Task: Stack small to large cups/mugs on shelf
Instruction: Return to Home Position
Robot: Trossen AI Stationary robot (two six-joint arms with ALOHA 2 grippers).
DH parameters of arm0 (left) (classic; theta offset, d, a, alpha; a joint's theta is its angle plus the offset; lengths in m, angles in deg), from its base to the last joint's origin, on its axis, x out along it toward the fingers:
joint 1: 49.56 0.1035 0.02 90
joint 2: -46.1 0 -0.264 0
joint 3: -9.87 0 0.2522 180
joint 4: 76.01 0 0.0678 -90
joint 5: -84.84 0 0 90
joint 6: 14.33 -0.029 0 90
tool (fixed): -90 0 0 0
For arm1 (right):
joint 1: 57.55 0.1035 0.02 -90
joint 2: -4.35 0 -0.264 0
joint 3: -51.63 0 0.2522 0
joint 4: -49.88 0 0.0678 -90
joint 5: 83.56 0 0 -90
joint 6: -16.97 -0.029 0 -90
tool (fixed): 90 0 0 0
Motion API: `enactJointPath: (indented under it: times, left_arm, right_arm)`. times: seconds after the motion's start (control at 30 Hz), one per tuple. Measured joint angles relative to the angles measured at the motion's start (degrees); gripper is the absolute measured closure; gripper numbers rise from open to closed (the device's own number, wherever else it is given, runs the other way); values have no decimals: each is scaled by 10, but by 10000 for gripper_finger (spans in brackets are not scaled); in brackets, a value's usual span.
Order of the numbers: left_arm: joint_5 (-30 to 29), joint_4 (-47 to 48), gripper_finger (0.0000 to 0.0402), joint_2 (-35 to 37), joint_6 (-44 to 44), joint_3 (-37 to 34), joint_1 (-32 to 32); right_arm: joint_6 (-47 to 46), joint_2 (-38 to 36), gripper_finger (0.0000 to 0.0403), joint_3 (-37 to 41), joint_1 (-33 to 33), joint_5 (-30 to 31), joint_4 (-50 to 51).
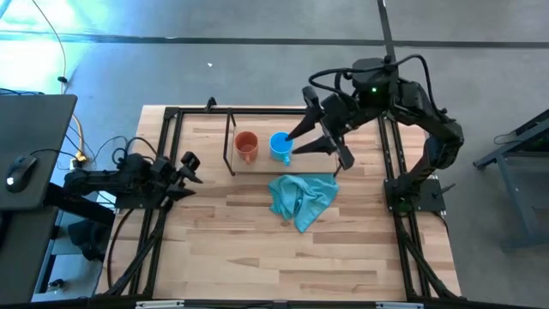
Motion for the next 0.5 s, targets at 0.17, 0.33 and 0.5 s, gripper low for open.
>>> enactJointPath:
  times: [0.17,0.33,0.5]
  left_arm:
    - [-4,34,247,0,1,0,0]
    - [-7,60,247,0,9,0,0]
    - [-29,59,247,0,16,0,0]
  right_arm:
    - [18,0,268,0,-11,66,45]
    - [17,-5,268,0,-36,75,75]
    - [20,-4,268,7,-34,75,85]
